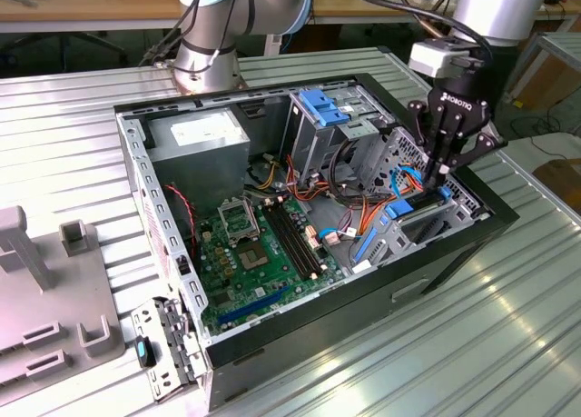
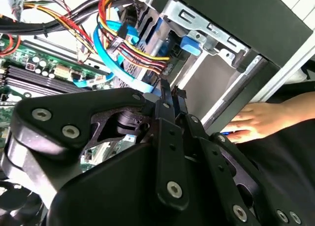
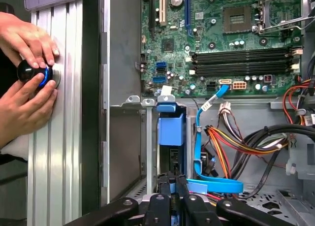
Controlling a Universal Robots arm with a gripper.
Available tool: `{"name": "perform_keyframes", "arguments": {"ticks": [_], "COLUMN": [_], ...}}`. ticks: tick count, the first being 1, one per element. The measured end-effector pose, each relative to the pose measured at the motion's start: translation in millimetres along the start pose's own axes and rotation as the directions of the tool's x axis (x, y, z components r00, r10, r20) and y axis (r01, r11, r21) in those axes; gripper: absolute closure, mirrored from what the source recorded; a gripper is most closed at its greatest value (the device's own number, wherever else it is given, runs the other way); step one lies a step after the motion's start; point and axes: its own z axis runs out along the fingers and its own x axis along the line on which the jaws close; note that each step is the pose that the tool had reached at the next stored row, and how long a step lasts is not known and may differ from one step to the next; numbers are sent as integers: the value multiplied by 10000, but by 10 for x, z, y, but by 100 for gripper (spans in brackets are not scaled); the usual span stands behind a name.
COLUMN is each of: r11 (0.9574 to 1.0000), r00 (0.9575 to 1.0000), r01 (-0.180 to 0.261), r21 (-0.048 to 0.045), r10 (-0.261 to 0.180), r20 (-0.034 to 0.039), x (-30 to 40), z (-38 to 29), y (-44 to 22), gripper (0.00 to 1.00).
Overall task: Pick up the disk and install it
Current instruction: 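Insert the second disk wire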
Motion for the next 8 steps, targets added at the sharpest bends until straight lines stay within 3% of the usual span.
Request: {"name": "perform_keyframes", "arguments": {"ticks": [1,3,5,6,8], "r11": [10000,9999,9998,9998,9997], "r00": [10000,10000,9997,9992,9984], "r01": [21,58,111,150,192], "r21": [65,111,137,156,180], "r10": [-21,-59,-114,-156,-202], "r20": [4,66,233,374,536], "x": [12,21,26,33,41], "z": [10,22,32,39,47], "y": [4,14,28,38,48], "gripper": [84,84,84,84,84]}}
